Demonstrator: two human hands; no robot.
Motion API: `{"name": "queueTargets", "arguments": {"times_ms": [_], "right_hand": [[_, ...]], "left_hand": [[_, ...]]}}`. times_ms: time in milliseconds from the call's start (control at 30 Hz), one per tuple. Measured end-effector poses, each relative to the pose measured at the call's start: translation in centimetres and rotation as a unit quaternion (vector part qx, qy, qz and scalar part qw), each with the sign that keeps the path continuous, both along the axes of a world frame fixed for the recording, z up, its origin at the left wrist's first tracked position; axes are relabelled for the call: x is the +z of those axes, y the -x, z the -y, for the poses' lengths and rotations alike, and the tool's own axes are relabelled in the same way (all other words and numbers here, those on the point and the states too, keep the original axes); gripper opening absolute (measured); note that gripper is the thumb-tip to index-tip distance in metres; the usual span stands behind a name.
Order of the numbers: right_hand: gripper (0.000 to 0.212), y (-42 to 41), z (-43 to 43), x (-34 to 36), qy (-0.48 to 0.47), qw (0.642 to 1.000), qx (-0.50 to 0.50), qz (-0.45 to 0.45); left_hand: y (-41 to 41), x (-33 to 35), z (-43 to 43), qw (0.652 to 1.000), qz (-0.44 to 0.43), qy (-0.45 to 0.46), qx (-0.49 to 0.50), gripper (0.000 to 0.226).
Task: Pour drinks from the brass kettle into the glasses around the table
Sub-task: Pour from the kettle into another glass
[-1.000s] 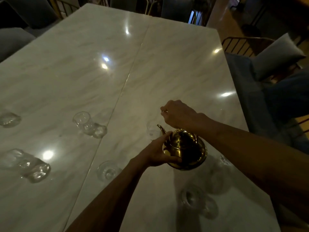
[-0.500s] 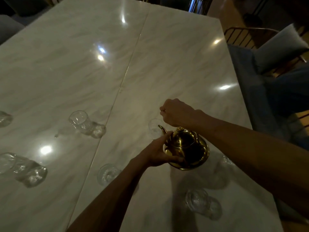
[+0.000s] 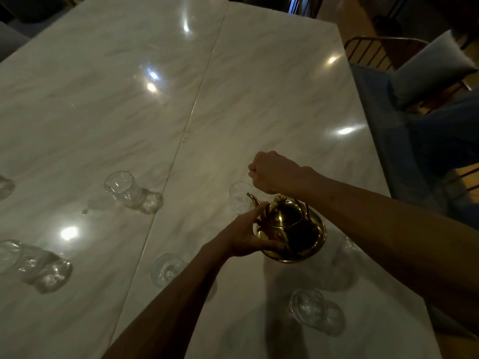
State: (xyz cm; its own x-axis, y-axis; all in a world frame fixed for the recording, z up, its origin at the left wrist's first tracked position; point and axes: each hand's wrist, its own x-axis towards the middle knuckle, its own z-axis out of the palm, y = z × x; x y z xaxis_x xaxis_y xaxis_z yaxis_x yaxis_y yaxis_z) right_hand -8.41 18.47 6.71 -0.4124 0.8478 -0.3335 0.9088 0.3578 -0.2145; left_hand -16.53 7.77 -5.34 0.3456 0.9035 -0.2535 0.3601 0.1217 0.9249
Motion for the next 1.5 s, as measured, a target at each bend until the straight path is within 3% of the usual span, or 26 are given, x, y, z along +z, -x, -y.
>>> {"name": "queueTargets", "arguments": {"times_ms": [1500], "right_hand": [[0.019, -0.7, 0.6, 0.4, -0.014, 1.0, 0.001, 0.005]], "left_hand": [[-0.1, 1.0, 0.8, 1.0, -0.015, -0.006, -0.006, 0.103]]}}
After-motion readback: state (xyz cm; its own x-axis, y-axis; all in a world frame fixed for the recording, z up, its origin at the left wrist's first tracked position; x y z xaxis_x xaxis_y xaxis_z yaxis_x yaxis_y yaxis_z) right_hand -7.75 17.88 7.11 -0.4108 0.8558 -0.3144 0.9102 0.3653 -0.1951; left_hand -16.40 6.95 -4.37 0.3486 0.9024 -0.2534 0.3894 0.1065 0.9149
